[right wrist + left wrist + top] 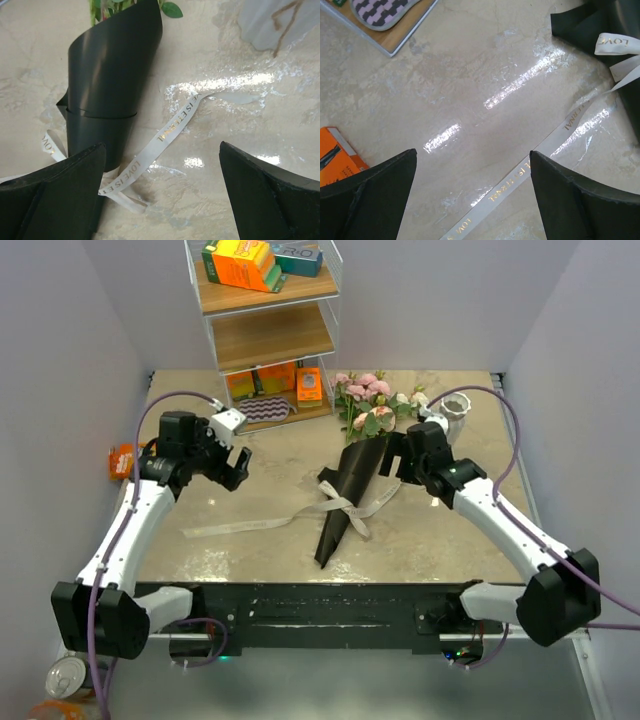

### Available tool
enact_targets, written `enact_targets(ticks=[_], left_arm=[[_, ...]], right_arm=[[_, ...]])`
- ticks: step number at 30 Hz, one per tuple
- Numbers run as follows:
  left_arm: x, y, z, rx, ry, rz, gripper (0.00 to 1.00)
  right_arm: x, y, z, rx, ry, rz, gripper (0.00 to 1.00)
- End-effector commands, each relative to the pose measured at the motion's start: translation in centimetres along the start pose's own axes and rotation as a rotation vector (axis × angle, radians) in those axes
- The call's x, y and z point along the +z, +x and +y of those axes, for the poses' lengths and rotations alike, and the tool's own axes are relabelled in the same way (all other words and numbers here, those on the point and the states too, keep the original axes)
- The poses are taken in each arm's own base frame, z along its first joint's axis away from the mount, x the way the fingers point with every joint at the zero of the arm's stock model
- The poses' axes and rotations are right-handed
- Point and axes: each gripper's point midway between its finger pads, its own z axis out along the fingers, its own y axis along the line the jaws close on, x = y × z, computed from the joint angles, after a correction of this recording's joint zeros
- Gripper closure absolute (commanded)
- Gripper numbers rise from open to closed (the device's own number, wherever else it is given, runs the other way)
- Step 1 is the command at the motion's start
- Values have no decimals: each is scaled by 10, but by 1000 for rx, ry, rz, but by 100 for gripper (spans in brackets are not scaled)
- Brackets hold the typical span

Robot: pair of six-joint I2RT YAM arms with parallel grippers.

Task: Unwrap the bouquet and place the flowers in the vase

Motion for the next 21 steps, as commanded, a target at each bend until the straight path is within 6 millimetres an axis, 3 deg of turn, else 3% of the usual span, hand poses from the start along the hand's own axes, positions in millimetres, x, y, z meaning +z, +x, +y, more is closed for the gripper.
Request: enact_targets(ticks=[1, 6, 10, 21], left_arm=[[15, -7, -16, 90, 49, -23, 1], [39, 1, -54, 180, 196, 19, 1], [57, 5, -92, 290, 307, 49, 1], [101, 15, -142, 396, 511, 93, 1]], right_arm=[[21, 2, 3, 70, 40, -7, 1], [54, 31, -6, 124, 130, 67, 8], [66, 42, -11, 203, 157, 50, 13], [89, 67, -22, 287, 218, 69, 19]])
